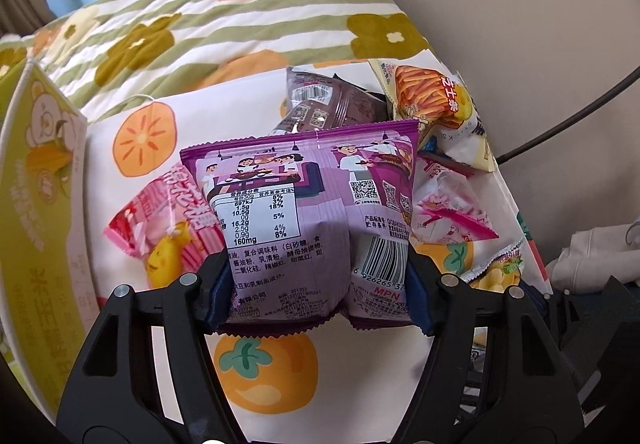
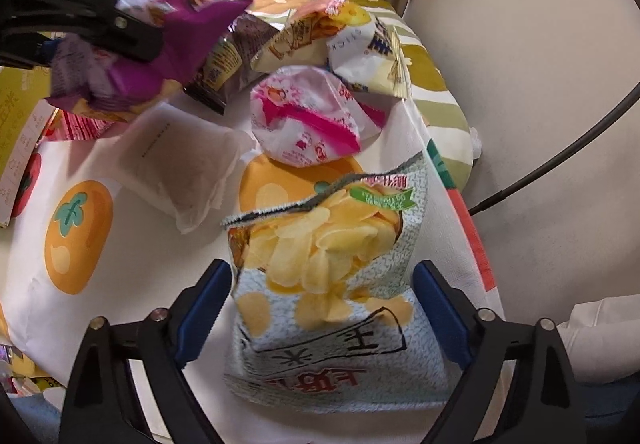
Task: Organize snacks
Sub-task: 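Grasp the purple snack packet with the left tool while the right tool approaches the potato-chip bag, then drop the purple packet in the box with left tool while right tool drops chip bag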
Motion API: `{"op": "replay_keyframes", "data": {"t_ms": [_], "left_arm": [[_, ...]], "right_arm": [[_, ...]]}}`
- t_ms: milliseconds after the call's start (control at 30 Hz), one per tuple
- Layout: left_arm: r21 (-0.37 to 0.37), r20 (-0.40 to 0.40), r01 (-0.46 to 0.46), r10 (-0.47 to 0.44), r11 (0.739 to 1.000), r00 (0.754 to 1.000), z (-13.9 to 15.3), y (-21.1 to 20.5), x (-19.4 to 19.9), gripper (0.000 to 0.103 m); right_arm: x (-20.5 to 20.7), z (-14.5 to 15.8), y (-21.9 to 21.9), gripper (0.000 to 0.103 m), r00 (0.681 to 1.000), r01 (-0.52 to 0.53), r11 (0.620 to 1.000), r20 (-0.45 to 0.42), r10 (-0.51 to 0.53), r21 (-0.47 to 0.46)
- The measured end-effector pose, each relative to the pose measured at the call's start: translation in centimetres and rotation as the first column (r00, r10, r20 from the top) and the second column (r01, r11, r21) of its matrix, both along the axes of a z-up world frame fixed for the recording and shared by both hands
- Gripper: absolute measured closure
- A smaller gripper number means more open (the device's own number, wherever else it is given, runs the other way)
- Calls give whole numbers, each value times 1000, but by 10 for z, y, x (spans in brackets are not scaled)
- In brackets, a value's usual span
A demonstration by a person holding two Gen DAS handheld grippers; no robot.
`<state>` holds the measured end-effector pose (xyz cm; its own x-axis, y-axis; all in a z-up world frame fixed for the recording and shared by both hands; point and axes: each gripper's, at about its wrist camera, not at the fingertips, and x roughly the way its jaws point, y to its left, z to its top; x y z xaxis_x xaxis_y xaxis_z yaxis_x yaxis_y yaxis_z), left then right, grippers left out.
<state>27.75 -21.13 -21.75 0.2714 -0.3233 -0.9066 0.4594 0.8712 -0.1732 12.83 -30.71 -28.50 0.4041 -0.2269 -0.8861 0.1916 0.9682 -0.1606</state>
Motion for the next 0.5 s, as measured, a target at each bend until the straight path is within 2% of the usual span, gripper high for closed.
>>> {"op": "replay_keyframes", "data": {"t_ms": [133,333,500], "left_arm": [[-2,9,-23,23,1000,1000,4,8,-5,37],[-20,38,-47,48,999,998,17,18,-16,37],[-60,78,-86,90,995,993,40,29,-31,37]], "right_arm": [[0,-1,-3,29,1000,-17,1000,4,17,15],[-5,12,-6,32,999,-26,999,37,25,26],[-16,39,1,32,995,-60,998,83,58,18]]}}
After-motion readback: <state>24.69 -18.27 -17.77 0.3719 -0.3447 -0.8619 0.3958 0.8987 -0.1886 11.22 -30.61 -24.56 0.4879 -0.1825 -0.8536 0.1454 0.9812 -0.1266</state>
